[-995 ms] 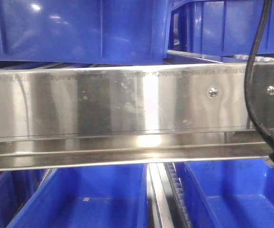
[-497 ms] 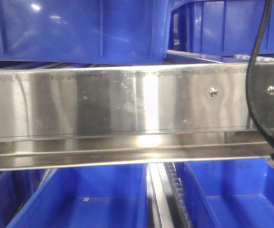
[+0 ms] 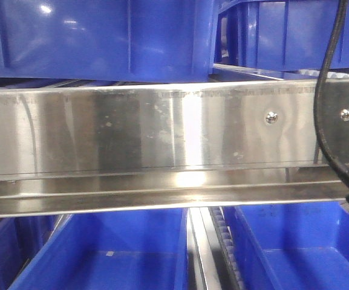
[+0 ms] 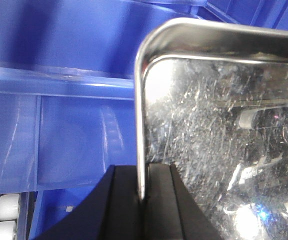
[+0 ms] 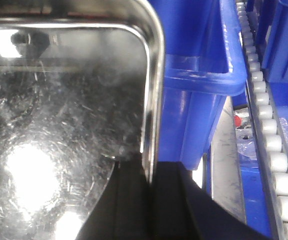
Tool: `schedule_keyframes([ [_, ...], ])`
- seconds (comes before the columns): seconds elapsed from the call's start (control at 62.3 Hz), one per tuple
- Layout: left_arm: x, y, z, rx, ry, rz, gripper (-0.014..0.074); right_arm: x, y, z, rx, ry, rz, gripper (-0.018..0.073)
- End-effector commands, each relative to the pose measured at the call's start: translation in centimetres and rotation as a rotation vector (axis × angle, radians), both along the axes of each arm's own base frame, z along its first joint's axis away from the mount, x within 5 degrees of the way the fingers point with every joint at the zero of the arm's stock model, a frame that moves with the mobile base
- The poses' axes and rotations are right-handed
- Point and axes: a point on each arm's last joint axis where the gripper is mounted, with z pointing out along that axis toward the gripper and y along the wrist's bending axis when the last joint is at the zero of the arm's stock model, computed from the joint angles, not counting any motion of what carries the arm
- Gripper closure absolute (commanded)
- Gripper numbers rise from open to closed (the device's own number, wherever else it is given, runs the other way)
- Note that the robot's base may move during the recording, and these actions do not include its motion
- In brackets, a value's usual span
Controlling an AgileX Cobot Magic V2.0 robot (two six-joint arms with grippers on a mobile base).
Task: Stack silver trays without gaps
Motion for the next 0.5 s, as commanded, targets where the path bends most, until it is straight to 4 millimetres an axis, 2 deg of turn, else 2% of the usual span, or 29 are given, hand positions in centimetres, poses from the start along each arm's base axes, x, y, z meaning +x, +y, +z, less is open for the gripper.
schedule_keyframes([
  [0.0, -0.40, -0.32, 1.24, -0.057, -0.055, -0.010, 0.0614, -0.18, 0.65, 0.80, 0.036, -0.071, 0.069, 0.0637],
  [0.481, -0.40, -0.32, 1.24, -0.057, -0.055, -0.010, 0.0614, -0.18, 0.65, 0.80, 0.036, -0.071, 0.069, 0.0637],
])
